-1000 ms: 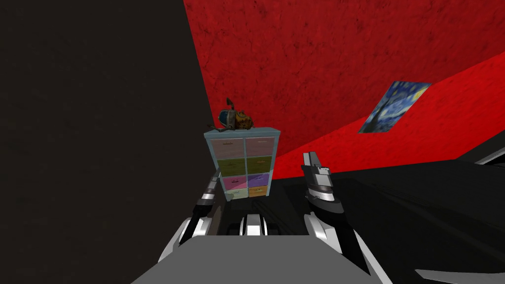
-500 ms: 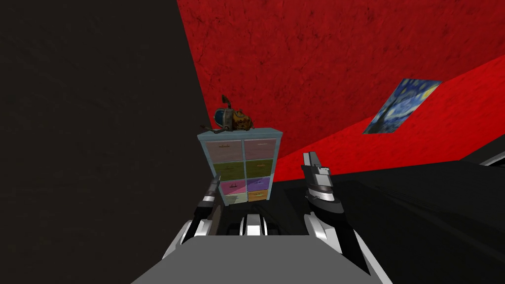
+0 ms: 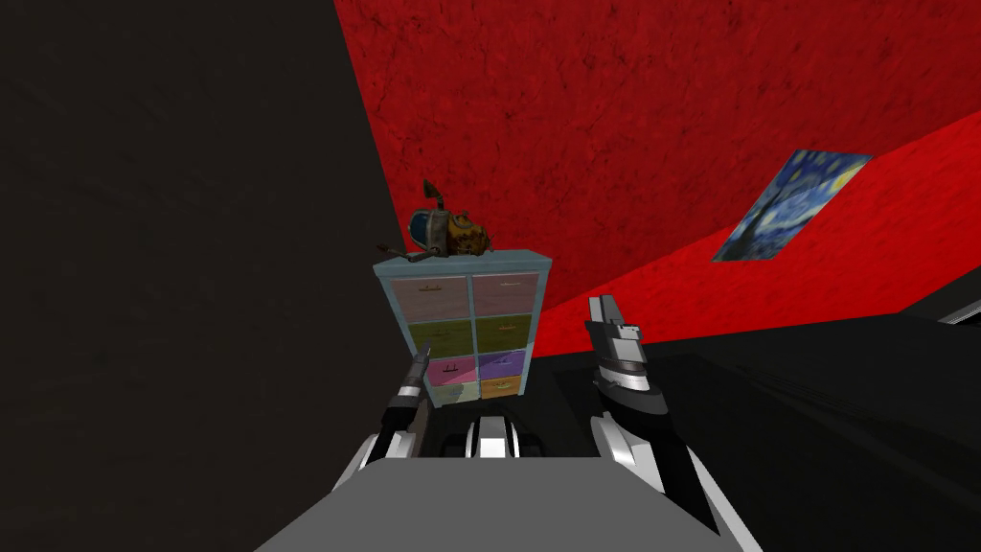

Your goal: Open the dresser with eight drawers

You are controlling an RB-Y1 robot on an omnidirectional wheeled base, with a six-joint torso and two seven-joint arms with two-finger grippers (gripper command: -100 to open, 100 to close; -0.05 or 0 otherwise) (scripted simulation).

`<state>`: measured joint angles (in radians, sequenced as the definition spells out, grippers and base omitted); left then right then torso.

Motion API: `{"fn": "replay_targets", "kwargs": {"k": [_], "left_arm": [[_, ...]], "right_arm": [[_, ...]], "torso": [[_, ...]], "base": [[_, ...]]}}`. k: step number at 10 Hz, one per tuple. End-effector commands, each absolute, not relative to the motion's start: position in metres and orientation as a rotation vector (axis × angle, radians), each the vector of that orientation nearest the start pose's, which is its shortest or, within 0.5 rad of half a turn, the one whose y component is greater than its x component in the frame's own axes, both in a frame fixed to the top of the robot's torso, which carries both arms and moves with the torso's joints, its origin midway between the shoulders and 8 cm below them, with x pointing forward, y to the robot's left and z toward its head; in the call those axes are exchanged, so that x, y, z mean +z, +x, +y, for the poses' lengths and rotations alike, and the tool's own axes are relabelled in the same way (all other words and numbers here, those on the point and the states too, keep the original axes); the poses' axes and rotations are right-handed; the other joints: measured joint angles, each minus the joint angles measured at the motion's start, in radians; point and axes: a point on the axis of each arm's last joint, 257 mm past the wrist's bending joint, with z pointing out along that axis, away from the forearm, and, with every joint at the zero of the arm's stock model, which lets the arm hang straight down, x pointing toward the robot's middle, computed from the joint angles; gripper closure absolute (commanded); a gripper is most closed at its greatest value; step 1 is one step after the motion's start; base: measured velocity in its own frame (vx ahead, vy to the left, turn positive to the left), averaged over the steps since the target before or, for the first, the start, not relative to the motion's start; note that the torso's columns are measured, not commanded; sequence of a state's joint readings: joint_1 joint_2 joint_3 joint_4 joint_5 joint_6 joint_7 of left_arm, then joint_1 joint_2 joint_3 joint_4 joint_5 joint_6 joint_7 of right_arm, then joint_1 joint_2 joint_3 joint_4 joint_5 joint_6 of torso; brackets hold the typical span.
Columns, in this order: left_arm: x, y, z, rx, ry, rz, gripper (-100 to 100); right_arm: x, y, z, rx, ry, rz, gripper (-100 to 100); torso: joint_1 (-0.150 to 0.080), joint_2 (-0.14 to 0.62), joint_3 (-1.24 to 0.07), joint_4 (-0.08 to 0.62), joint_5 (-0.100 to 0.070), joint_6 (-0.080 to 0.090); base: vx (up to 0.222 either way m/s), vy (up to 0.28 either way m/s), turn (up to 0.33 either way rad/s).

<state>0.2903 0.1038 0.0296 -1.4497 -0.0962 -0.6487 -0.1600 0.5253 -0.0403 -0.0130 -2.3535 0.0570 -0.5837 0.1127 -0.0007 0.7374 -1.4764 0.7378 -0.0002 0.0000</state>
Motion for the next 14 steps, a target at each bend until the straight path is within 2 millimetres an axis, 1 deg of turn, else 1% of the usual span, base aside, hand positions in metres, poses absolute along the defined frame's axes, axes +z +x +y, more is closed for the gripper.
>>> {"fn": "replay_targets", "kwargs": {"k": [1, 3, 4, 5, 6, 7, 8, 9, 10, 13, 14], "left_arm": [[-0.271, 0.426, 0.280, -1.008, -0.847, 1.145, -100], [-0.279, 0.426, 0.271, -1.021, -0.889, 1.130, -100], [-0.275, 0.427, 0.273, -1.018, -0.876, 1.135, -100], [-0.269, 0.433, 0.274, -1.017, -0.879, 1.134, -100], [-0.267, 0.435, 0.274, -1.016, -0.879, 1.133, -100], [-0.268, 0.433, 0.274, -1.018, -0.877, 1.132, -100], [-0.275, 0.428, 0.273, -1.018, -0.878, 1.134, 100], [-0.273, 0.432, 0.274, -1.017, -0.880, 1.135, 100], [-0.269, 0.431, 0.281, -1.006, -0.841, 1.150, -100], [-0.265, 0.431, 0.294, -0.981, -0.792, 1.182, -100], [-0.260, 0.436, 0.284, -0.998, -0.831, 1.153, -100]], "right_arm": [[0.062, 0.313, -0.265, 1.172, 0.441, 0.607, 0], [0.063, 0.313, -0.265, 1.172, 0.441, 0.607, 0], [0.063, 0.313, -0.265, 1.172, 0.441, 0.607, 0], [0.063, 0.313, -0.265, 1.172, 0.441, 0.607, 0], [0.063, 0.313, -0.265, 1.172, 0.441, 0.607, 0], [0.063, 0.313, -0.265, 1.172, 0.441, 0.607, 0], [0.063, 0.313, -0.265, 1.172, 0.441, 0.607, 0], [0.063, 0.313, -0.265, 1.172, 0.441, 0.607, 0], [0.063, 0.313, -0.265, 1.172, 0.441, 0.606, 0], [0.063, 0.313, -0.265, 1.172, 0.441, 0.607, 0], [0.063, 0.313, -0.265, 1.172, 0.441, 0.607, 0]], "torso": [[0.001, -0.001, -0.001, 0.000, 0.000, 0.000], [0.001, 0.002, 0.001, 0.001, 0.000, 0.000], [0.001, 0.003, 0.002, 0.001, 0.000, 0.000], [0.001, 0.003, 0.002, 0.001, 0.000, 0.000], [0.001, 0.001, 0.001, 0.000, 0.000, 0.000], [0.001, -0.001, 0.000, 0.000, 0.000, 0.000], [0.001, 0.001, 0.000, 0.000, 0.000, 0.000], [0.001, 0.003, 0.002, 0.001, 0.000, 0.000], [0.003, -0.001, 0.000, -0.001, 0.002, 0.000], [0.001, -0.001, -0.001, -0.001, 0.000, 0.000], [0.000, 0.000, 0.000, 0.000, 0.000, 0.000]], "base": [[0.087, -0.010, -0.005], [0.051, -0.010, -0.001], [0.019, -0.004, -0.001], [0.034, -0.002, -0.009], [0.057, -0.002, -0.010], [0.026, -0.001, -0.002], [-0.025, 0.004, 0.015], [-0.020, 0.000, 0.007], [-0.014, -0.011, -0.002], [-0.001, -0.008, 0.003], [-0.021, -0.099, 0.026]]}}
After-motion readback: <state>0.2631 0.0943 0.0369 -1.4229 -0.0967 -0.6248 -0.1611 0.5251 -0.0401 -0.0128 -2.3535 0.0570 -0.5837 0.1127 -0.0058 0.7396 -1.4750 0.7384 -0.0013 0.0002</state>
